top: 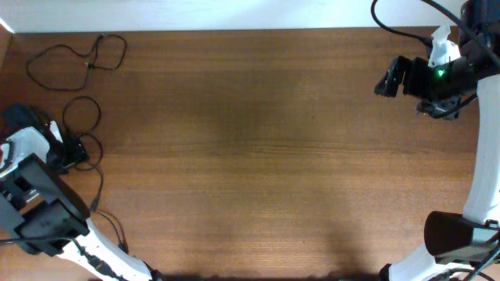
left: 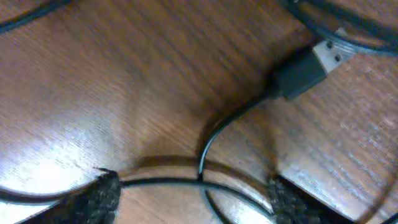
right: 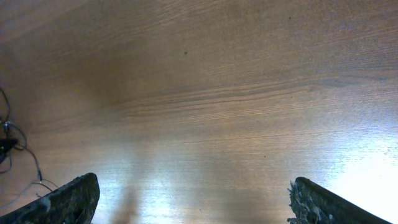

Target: Untangle cables

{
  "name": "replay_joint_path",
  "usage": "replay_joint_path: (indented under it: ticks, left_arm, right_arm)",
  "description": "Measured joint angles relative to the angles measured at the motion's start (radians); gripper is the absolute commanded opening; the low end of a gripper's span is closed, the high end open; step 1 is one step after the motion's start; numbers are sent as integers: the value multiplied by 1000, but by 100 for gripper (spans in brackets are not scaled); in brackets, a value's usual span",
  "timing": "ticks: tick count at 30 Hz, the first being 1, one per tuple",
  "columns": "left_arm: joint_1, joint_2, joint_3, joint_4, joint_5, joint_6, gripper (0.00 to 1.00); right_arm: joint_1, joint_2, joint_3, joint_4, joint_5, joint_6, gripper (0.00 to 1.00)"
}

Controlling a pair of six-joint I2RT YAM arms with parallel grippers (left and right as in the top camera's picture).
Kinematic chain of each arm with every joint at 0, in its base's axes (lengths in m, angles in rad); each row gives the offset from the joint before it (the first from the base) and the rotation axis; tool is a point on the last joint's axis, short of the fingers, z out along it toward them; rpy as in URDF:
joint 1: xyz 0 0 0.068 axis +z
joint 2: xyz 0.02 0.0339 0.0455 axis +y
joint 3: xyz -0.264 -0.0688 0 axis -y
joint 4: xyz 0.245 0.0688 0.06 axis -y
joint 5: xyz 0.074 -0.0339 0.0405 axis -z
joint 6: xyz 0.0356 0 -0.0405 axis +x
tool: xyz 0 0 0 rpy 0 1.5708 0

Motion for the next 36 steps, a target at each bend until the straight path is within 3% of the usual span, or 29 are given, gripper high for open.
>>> replay_joint_path:
  ticks: [3,7,12,17,25,32,36]
  left_arm:
    - [0,0,0,27,-5,5,42]
    - [0,0,0,38,-6,10,42]
    - [0,5,0,50,-6,11,29]
    - [0,18,1,68,10,13,2]
    - [1,19,1,86,55,10,0]
    - [0,31,3,167,333,-83,0]
    - [0,35,5,178,396,-126,0]
  right_arm:
    - [0,0,0,1,0,0,98]
    - [0,0,0,1,0,0,98]
    - [0,0,0,1,0,-1,98]
    - [0,0,0,1,0,0,98]
    - [0,0,0,1,0,0,98]
    - [0,0,0,1,0,0,98]
    - [0,0,0,1,0,0,98]
